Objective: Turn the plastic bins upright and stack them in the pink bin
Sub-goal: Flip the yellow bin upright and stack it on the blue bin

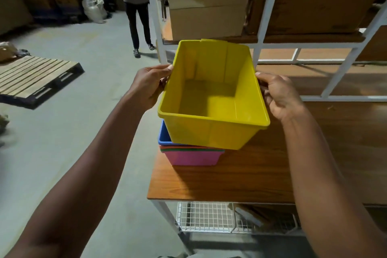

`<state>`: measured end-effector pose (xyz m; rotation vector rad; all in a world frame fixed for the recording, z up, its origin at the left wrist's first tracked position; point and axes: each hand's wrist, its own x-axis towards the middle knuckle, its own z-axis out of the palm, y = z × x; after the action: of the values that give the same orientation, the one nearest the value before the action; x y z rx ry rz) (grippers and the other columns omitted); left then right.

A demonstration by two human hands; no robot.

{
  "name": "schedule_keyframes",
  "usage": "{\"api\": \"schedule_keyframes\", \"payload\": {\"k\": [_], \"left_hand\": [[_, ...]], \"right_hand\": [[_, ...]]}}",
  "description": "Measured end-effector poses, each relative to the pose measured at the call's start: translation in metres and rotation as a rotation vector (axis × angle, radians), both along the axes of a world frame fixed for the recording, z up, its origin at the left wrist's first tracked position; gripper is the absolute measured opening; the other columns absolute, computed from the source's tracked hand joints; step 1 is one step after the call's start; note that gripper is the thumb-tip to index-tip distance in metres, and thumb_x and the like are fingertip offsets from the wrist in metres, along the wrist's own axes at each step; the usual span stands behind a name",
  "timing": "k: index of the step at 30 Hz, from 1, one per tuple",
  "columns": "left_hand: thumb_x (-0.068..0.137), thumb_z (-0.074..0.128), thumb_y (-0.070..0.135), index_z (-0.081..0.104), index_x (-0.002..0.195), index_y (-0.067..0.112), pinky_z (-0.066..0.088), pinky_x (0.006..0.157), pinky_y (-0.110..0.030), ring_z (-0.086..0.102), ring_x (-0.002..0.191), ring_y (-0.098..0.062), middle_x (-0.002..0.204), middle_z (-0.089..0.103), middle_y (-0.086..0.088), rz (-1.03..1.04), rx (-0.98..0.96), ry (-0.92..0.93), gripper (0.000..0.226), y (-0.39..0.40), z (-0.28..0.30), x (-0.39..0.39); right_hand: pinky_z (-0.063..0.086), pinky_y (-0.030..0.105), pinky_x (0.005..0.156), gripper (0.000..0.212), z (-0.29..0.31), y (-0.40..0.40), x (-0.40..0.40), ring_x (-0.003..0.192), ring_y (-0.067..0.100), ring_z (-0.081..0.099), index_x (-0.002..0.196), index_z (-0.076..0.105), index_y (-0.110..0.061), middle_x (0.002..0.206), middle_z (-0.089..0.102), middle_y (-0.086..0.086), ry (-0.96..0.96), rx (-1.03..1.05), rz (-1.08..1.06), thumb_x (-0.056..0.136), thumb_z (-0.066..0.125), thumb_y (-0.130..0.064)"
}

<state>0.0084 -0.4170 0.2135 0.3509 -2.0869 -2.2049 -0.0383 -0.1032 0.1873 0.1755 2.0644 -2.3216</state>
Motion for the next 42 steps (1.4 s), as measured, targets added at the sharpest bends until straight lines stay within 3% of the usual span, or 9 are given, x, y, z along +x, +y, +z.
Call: {"api": "schedule_keyframes", "payload": {"k": [8, 12, 14, 16, 21, 33, 36, 39, 42], "left_hand": [[0.105, 0.063, 0.022, 0.070, 0.137, 0.012, 0.054, 0.109, -0.047, 0.067, 0.124, -0.028, 0.133, 0.072, -0.007, 0.030, -0.021, -0.006, 0.034, -0.039, -0.012, -0.029], [0.106, 0.061, 0.016, 0.070, 0.135, 0.009, 0.061, 0.088, -0.031, 0.070, 0.115, -0.022, 0.122, 0.075, -0.004, 0.004, -0.011, -0.008, 0.032, -0.043, -0.028, -0.042], [0.106, 0.060, 0.014, 0.070, 0.134, 0.008, 0.061, 0.077, -0.025, 0.072, 0.107, -0.018, 0.114, 0.076, -0.001, 0.008, -0.012, -0.006, 0.030, -0.044, -0.034, -0.046], [0.106, 0.059, 0.014, 0.069, 0.135, 0.008, 0.061, 0.076, -0.025, 0.072, 0.106, -0.019, 0.116, 0.076, -0.002, 0.016, -0.015, -0.016, 0.031, -0.044, -0.042, -0.051], [0.106, 0.059, 0.015, 0.070, 0.135, 0.008, 0.062, 0.076, -0.025, 0.073, 0.107, -0.021, 0.116, 0.077, -0.004, 0.041, -0.008, -0.037, 0.032, -0.043, -0.062, -0.055], [0.106, 0.059, 0.014, 0.070, 0.135, 0.007, 0.061, 0.067, -0.018, 0.073, 0.097, -0.012, 0.109, 0.077, 0.002, 0.100, 0.013, -0.065, 0.031, -0.055, -0.085, -0.061], [0.106, 0.060, 0.014, 0.071, 0.132, 0.009, 0.061, 0.070, -0.019, 0.074, 0.095, -0.011, 0.107, 0.078, 0.002, 0.109, 0.021, -0.033, 0.029, -0.059, -0.083, -0.064], [0.106, 0.061, 0.017, 0.071, 0.133, 0.010, 0.061, 0.073, -0.021, 0.074, 0.101, -0.015, 0.112, 0.078, 0.000, 0.103, -0.008, -0.026, 0.030, -0.061, -0.084, -0.067], [0.106, 0.061, 0.017, 0.070, 0.133, 0.009, 0.061, 0.070, -0.020, 0.074, 0.099, -0.015, 0.111, 0.078, 0.000, 0.096, -0.006, -0.046, 0.030, -0.059, -0.094, -0.066]], "right_hand": [[0.057, 0.033, 0.074, 0.022, 0.001, -0.043, -0.018, 0.083, 0.014, 0.068, 0.119, 0.072, -0.009, 0.095, 0.074, 0.006, -0.015, 0.065, 0.029, 0.100, 0.063, -0.015], [0.055, 0.036, 0.075, 0.025, -0.009, -0.046, -0.037, 0.086, 0.017, 0.068, 0.121, 0.074, -0.010, 0.099, 0.076, 0.006, -0.027, 0.093, -0.005, 0.098, 0.065, -0.015], [0.053, 0.041, 0.083, 0.018, -0.017, -0.049, -0.046, 0.092, 0.019, 0.068, 0.111, 0.077, -0.016, 0.096, 0.077, 0.002, -0.043, 0.104, -0.015, 0.096, 0.067, -0.016], [0.048, 0.040, 0.084, 0.015, -0.027, -0.049, -0.053, 0.097, 0.018, 0.065, 0.106, 0.078, -0.019, 0.098, 0.076, -0.001, -0.061, 0.122, -0.008, 0.096, 0.067, -0.018], [0.045, 0.031, 0.072, 0.027, -0.047, -0.051, -0.062, 0.082, 0.009, 0.063, 0.122, 0.075, -0.015, 0.084, 0.076, -0.008, -0.111, 0.104, 0.001, 0.097, 0.067, -0.018], [0.050, 0.053, 0.108, 0.030, -0.067, -0.060, -0.085, 0.120, 0.028, 0.068, 0.115, 0.079, -0.017, 0.115, 0.079, 0.004, -0.080, 0.107, 0.034, 0.086, 0.074, -0.026], [0.053, 0.051, 0.103, 0.032, -0.073, -0.063, -0.088, 0.118, 0.027, 0.068, 0.120, 0.077, -0.016, 0.118, 0.078, 0.006, -0.093, 0.123, 0.043, 0.089, 0.072, -0.023], [0.045, 0.036, 0.080, 0.034, -0.078, -0.065, -0.088, 0.113, 0.022, 0.063, 0.128, 0.074, -0.016, 0.121, 0.076, 0.004, -0.113, 0.160, 0.042, 0.095, 0.068, -0.022], [0.044, 0.041, 0.086, 0.036, -0.087, -0.063, -0.089, 0.120, 0.030, 0.064, 0.124, 0.076, -0.018, 0.119, 0.077, 0.004, -0.133, 0.176, 0.039, 0.090, 0.070, -0.027]]}}
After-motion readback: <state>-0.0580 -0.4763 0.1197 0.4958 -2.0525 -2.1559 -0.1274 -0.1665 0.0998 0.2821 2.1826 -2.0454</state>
